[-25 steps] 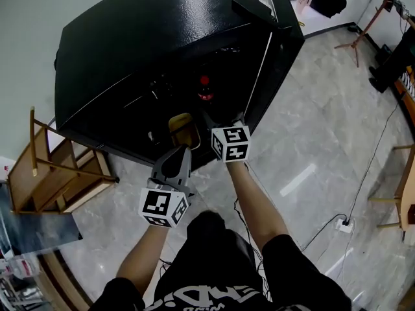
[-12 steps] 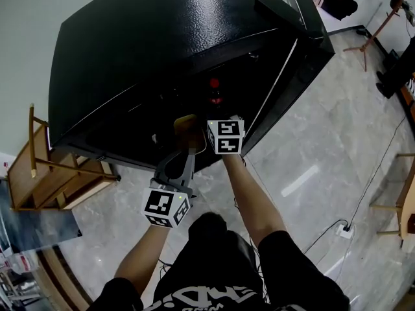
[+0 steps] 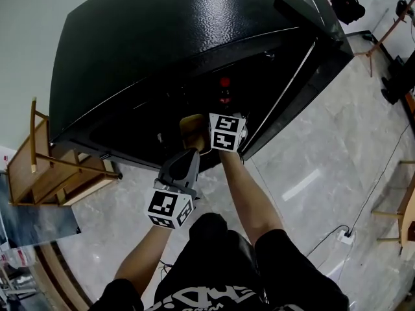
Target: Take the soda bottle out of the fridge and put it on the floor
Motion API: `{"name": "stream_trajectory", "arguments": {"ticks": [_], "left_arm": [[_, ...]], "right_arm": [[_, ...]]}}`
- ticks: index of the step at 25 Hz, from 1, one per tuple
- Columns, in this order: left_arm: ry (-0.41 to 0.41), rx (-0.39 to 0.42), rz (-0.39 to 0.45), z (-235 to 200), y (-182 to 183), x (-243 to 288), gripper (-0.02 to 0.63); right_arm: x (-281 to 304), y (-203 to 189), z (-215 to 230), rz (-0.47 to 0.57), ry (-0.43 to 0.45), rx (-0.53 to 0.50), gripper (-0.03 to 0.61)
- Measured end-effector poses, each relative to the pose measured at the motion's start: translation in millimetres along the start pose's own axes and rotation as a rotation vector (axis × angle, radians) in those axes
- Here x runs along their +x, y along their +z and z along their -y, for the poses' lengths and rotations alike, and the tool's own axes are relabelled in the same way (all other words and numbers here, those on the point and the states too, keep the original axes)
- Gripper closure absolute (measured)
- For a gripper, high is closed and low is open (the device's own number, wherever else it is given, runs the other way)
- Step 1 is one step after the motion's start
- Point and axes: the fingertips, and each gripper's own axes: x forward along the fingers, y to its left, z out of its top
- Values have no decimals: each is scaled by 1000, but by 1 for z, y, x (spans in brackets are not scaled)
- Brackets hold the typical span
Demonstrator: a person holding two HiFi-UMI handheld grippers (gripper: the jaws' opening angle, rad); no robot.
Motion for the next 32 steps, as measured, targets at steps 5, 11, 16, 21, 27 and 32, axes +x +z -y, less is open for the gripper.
{"name": "stream_trajectory", "arguments": {"ticks": [5, 11, 16, 21, 27, 32], "left_arm": [[5, -1, -9, -5, -6, -3, 606], [8, -10, -15, -8, -17, -4, 606], [13, -16, -6, -11, -21, -4, 606], [24, -23, 3, -9, -30, -8, 606], [24, -23, 10, 0, -35, -16, 606], [15, -25, 26, 12, -40, -22, 607]], "right_arm": [[6, -2, 0, -15, -29, 23, 262], [17, -4, 0, -46, -64, 43, 262], [19, -1, -5, -47, -31, 32, 265], [13, 1, -7, -18, 12, 16, 267], [-11, -3, -5, -14, 59, 6, 268], [-49, -9, -10, 0, 122, 0, 268]]}}
